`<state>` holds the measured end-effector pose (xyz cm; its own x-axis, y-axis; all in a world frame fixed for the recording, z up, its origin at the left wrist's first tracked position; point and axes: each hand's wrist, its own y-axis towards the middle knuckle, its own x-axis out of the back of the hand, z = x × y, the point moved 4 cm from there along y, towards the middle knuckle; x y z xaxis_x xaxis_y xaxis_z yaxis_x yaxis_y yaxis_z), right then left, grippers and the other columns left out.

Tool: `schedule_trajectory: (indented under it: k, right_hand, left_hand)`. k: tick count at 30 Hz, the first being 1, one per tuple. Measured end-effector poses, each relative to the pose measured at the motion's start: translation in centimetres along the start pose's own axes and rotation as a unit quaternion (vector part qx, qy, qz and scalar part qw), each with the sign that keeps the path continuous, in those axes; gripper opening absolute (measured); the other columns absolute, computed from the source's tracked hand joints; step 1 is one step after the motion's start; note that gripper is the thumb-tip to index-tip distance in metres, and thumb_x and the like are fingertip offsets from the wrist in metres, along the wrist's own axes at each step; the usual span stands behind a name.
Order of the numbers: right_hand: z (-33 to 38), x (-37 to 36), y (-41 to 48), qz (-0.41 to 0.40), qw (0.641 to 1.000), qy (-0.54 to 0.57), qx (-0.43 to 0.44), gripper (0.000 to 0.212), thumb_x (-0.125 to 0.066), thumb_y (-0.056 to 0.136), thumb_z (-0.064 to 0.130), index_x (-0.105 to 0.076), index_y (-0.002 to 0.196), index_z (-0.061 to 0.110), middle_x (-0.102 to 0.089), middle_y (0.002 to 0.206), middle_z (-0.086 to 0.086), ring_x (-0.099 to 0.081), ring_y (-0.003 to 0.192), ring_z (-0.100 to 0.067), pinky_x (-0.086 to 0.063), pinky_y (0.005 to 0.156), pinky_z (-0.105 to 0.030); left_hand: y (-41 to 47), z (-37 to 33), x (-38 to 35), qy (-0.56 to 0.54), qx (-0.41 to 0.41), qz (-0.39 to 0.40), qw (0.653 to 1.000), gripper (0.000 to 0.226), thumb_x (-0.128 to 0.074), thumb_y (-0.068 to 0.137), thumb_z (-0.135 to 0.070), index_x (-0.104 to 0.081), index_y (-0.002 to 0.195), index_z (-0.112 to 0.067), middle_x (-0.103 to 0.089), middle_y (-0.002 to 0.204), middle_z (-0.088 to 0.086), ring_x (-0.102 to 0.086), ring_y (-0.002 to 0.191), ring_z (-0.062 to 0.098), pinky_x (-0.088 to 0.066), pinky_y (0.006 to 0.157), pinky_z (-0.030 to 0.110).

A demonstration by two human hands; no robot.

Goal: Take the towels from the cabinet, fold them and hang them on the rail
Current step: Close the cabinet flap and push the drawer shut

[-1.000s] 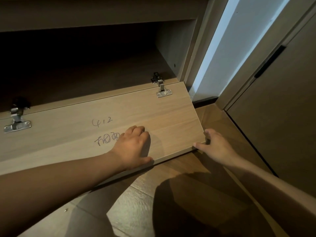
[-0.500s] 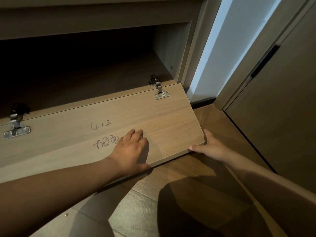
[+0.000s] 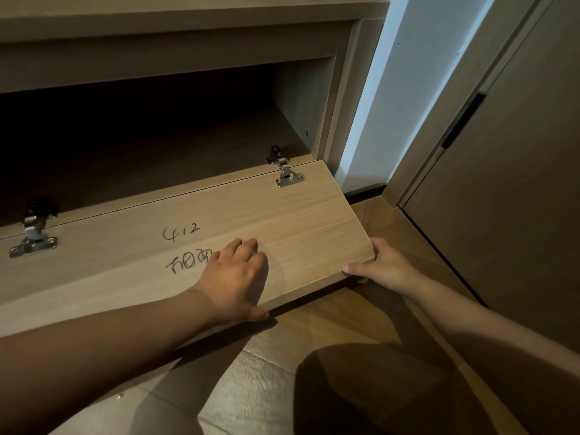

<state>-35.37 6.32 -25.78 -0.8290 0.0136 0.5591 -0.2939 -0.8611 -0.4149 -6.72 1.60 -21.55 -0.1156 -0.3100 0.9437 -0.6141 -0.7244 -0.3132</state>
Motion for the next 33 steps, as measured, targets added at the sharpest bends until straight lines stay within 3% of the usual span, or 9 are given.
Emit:
schedule_trajectory:
  k: [9, 13, 17, 20, 22, 24, 27, 30, 33]
  right_hand:
    - [1.7, 2.0, -1.6, -0.044, 0.998, 0.029, 0.016, 0.077, -0.084, 0.069, 0.042, -0.044, 0.132, 0.021, -0.048, 0.099, 0.020, -0.054, 0.090, -0.006, -0.049, 0.062, -0.020]
    - [2.9, 2.8, -3.0, -0.033, 0.998, 0.021, 0.054, 0.082, -0.084, 0.070, 0.039, -0.042, 0.138, 0.021, -0.055, 0.119, 0.011, -0.051, 0.090, 0.002, -0.043, 0.065, -0.014]
    - [3.8, 3.5, -5.6, -0.008, 0.990, -0.104, 0.096, 0.108, -0.081, 0.073, 0.040, -0.010, 0.155, 0.028, -0.026, 0.156, 0.004, -0.036, 0.136, -0.017, -0.040, 0.105, -0.035]
    - [4.6, 2.3, -7.5, -0.047, 0.914, -0.344, 0.212, 0.107, -0.071, 0.076, 0.054, 0.006, 0.150, 0.045, 0.004, 0.160, 0.015, 0.003, 0.149, -0.016, -0.010, 0.120, -0.050]
    - [5.6, 0.7, -7.8, -0.055, 0.843, -0.432, 0.316, 0.092, -0.061, 0.081, 0.056, 0.002, 0.148, 0.047, 0.007, 0.158, 0.015, 0.010, 0.147, -0.013, 0.004, 0.119, -0.049]
    - [6.2, -0.5, -7.3, -0.025, 0.821, -0.440, 0.362, 0.077, -0.058, 0.088, 0.051, -0.012, 0.149, 0.044, -0.004, 0.158, 0.015, 0.000, 0.147, -0.010, 0.004, 0.119, -0.043]
    - [6.8, -0.8, -6.3, -0.019, 0.847, -0.379, 0.372, 0.056, -0.050, 0.093, 0.049, -0.032, 0.145, 0.040, -0.028, 0.155, 0.013, -0.021, 0.144, -0.009, -0.007, 0.119, -0.036]
    - [7.0, -0.2, -5.6, -0.031, 0.867, -0.325, 0.376, 0.051, -0.043, 0.090, 0.051, -0.045, 0.139, 0.036, -0.045, 0.147, 0.012, -0.035, 0.139, -0.009, -0.024, 0.117, -0.037]
    - [6.8, -0.2, -5.3, -0.039, 0.843, -0.355, 0.401, 0.048, -0.043, 0.093, 0.049, -0.050, 0.138, 0.032, -0.049, 0.144, 0.008, -0.042, 0.136, -0.012, -0.024, 0.114, -0.033]
  left_hand:
    - [-0.9, -0.9, 2.1, 0.003, -0.003, -0.003, 1.000, 0.108, -0.077, 0.065, -0.057, -0.020, 0.149, -0.022, -0.012, 0.158, 0.009, -0.013, 0.145, 0.033, -0.024, 0.117, 0.048]
    - [-1.2, -1.6, 3.4, 0.004, -0.045, -0.029, 0.999, 0.089, -0.077, 0.065, -0.051, -0.039, 0.139, -0.020, -0.038, 0.144, 0.006, -0.037, 0.131, 0.025, -0.033, 0.111, 0.031]
    - [-1.5, -1.8, 4.5, -0.019, -0.051, -0.027, 0.998, 0.078, -0.077, 0.066, -0.047, -0.047, 0.133, -0.022, -0.047, 0.136, 0.001, -0.046, 0.122, 0.019, -0.043, 0.102, 0.029]
    - [-1.6, -1.9, 5.0, -0.020, -0.053, -0.017, 0.998, 0.076, -0.077, 0.067, -0.046, -0.048, 0.133, -0.021, -0.048, 0.136, 0.002, -0.049, 0.120, 0.019, -0.046, 0.099, 0.031]
    - [-1.7, -1.9, 5.4, -0.020, -0.053, -0.014, 0.998, 0.075, -0.077, 0.067, -0.046, -0.050, 0.132, -0.021, -0.049, 0.135, 0.002, -0.050, 0.118, 0.018, -0.048, 0.097, 0.032]
    - [-1.7, -1.8, 5.9, -0.017, -0.053, -0.014, 0.998, 0.073, -0.077, 0.066, -0.045, -0.052, 0.130, -0.019, -0.050, 0.134, 0.002, -0.051, 0.117, 0.019, -0.049, 0.096, 0.034]
    - [-1.8, -1.8, 6.3, -0.020, -0.052, -0.009, 0.998, 0.068, -0.077, 0.066, -0.043, -0.055, 0.126, -0.019, -0.051, 0.132, 0.001, -0.053, 0.114, 0.019, -0.050, 0.094, 0.036]
    - [-1.8, -1.7, 6.6, -0.022, -0.056, -0.009, 0.998, 0.065, -0.077, 0.066, -0.042, -0.056, 0.123, -0.019, -0.052, 0.130, 0.000, -0.053, 0.112, 0.018, -0.051, 0.092, 0.036]
    - [-1.9, -1.7, 6.6, -0.026, -0.058, -0.008, 0.998, 0.065, -0.077, 0.066, -0.043, -0.056, 0.124, -0.020, -0.052, 0.130, -0.001, -0.053, 0.113, 0.017, -0.051, 0.092, 0.035]
